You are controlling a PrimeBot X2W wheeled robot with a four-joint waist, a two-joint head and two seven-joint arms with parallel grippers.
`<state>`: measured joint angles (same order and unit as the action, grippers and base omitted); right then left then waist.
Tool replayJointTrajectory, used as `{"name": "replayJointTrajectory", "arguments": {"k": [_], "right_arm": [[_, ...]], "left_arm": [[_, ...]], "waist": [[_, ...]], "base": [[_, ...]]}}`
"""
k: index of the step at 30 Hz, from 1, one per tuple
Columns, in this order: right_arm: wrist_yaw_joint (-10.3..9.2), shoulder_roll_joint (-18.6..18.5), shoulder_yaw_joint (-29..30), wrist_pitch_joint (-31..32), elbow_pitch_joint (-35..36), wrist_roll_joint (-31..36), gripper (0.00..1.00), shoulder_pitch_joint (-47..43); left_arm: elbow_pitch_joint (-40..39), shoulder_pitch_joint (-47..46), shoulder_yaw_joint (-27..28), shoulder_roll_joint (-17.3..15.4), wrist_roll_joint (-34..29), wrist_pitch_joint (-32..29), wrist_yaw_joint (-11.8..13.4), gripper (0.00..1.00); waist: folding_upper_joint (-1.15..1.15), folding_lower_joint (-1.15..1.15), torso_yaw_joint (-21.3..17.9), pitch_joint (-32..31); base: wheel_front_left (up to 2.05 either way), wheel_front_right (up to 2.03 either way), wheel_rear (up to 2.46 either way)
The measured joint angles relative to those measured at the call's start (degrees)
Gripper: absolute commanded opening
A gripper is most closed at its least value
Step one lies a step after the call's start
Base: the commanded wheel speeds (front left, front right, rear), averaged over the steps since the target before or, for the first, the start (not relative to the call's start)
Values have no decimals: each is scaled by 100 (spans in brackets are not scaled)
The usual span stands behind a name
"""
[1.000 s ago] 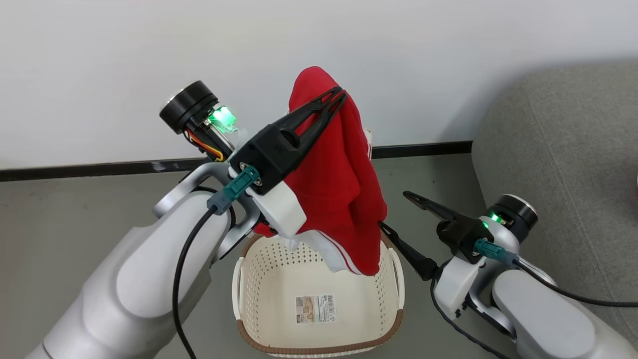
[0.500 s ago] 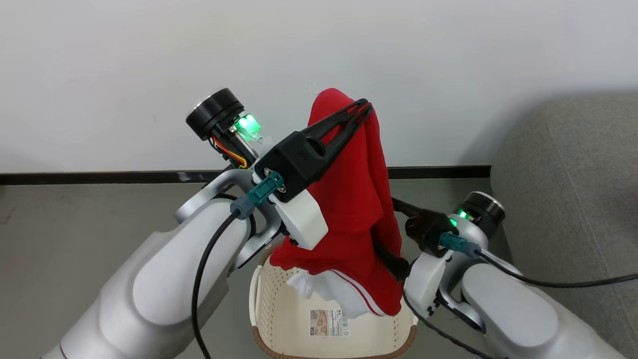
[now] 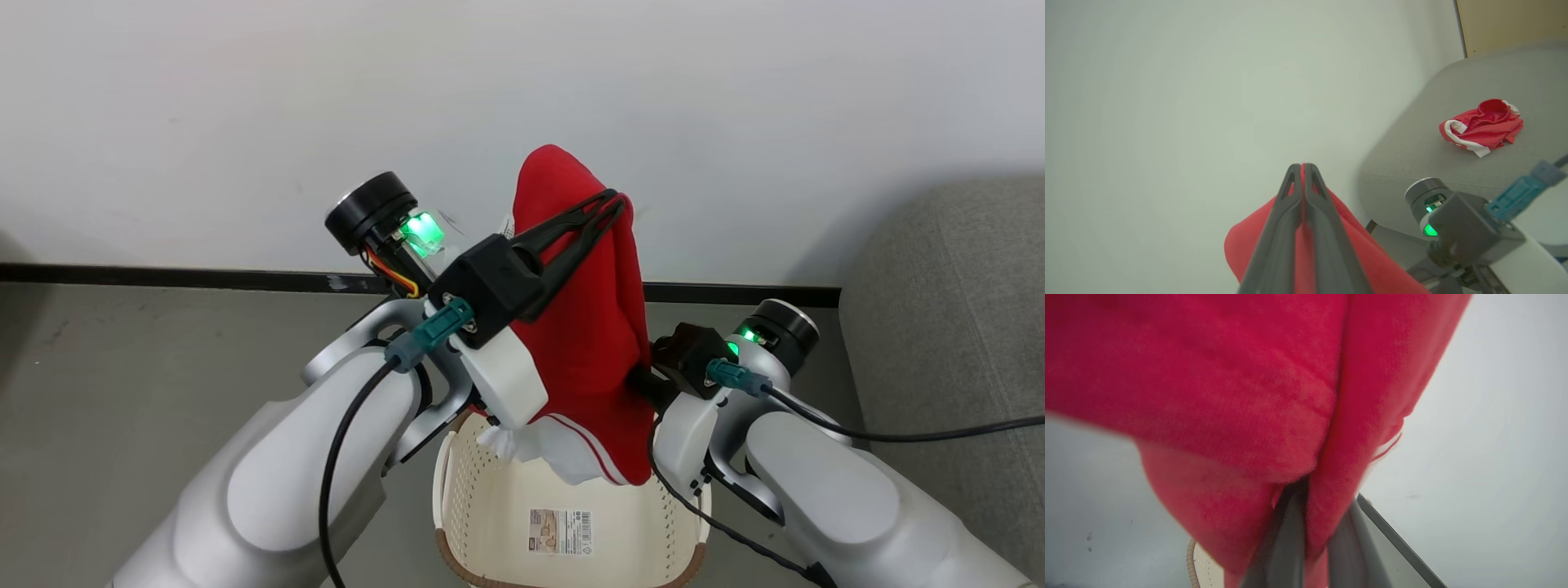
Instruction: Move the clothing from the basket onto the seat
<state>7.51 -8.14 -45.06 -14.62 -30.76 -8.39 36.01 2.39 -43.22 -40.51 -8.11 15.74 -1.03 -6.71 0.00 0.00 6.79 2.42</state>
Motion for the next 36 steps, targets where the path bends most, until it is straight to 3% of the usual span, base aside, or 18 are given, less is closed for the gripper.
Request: {"name": "replayJointTrajectory", "arguments": {"k": [8,19,21,22,36], "right_arm": [[-1,-223,249,1,94,-253,0,-76],[-1,-531,1055,1,641,-522,0,-547],[-1,-555,1202,1,728,-524,0,-610],[-1,-570,1273,1,781,-530,0,-644],[-1,-995,2377,1,1182,-581,0,-1182]], "left_arm": [[310,462,387,-135,366,-15,160,0],[748,1170,649,-180,809,122,304,1],[793,1292,659,-148,915,170,310,58],[806,1344,658,-137,944,187,311,100],[858,1897,649,-27,1046,724,313,100]], "waist": [[0,0,-75,10],[0,0,-367,14],[0,0,-435,14],[0,0,-469,14],[0,0,-888,-46]], "base": [[0,0,0],[0,0,0],[0,0,0],[0,0,0],[0,0,0]]}}
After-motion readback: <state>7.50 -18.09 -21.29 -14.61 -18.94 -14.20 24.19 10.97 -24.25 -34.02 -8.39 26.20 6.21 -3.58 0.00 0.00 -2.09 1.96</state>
